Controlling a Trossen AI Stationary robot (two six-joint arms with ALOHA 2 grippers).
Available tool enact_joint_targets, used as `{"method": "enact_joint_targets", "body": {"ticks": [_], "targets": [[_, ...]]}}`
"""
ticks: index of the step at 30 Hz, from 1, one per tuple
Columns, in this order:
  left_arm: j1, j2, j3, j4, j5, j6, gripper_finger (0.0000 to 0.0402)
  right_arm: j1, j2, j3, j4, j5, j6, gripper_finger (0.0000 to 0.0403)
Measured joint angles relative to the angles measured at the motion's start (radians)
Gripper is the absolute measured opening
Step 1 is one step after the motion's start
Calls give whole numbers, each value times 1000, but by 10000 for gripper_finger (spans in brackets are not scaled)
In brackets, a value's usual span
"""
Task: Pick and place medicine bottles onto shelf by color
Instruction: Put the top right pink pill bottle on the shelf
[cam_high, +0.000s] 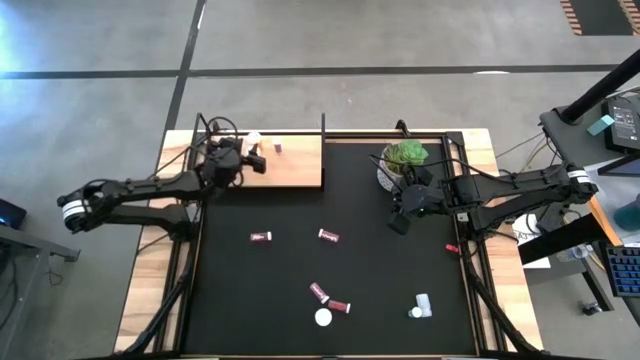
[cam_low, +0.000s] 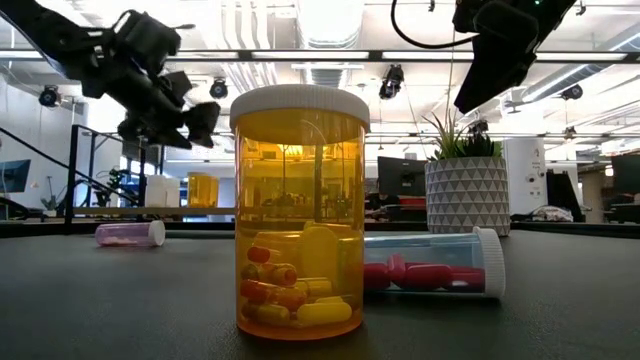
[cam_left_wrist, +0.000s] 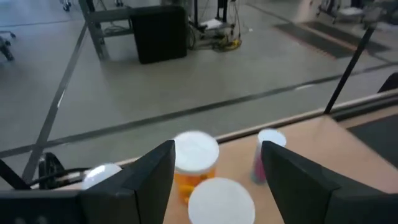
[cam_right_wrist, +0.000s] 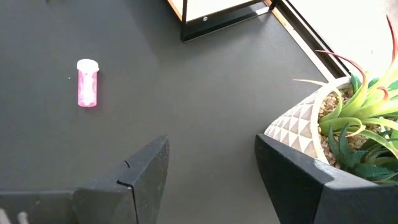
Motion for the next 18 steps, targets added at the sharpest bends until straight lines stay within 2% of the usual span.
{"method": "enact_joint_targets", "body": {"ticks": [3,6,15,18], "targets": [[-2,-44,15,-2,57,2,222,0,0,0,0,0,0,228],[-8,-87,39,18,180,-3,222,0,0,0,0,0,0,228],[-85,-163,48,261,484,-6,222,0,0,0,0,0,0,228],[-146,-167,49,311,532,-6,222,0,0,0,0,0,0,228]]}}
